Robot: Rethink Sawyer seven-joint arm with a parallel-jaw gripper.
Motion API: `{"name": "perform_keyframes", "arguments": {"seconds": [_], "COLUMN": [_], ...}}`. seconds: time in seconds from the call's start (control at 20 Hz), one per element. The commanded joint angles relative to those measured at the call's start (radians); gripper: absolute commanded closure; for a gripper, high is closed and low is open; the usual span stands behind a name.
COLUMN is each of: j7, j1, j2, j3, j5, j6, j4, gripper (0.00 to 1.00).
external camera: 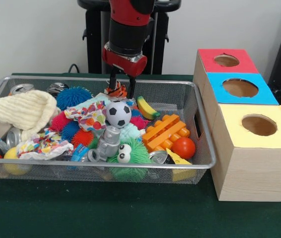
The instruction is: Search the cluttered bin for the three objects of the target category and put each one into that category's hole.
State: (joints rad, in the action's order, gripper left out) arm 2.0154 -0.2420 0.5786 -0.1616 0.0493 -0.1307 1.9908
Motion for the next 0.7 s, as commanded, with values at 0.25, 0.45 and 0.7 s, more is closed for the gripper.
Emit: {"name": "perform_keyframes", "arguments": {"seconds": [0.25,0.45,0.7], "j7": [0.092,0.097,0.110], "j1": [0.046,0.063,0.067], "j2": [0.034,0.053,0.054], "j3": [0.022,0.006,0.005], "j5": [0.033,0.034,0.030], "j6": [-0.190,-0.256,-0.277], "j4": [-0.163,-0.191,-0.207], "gripper": [0.00,0.00,0.00]}}
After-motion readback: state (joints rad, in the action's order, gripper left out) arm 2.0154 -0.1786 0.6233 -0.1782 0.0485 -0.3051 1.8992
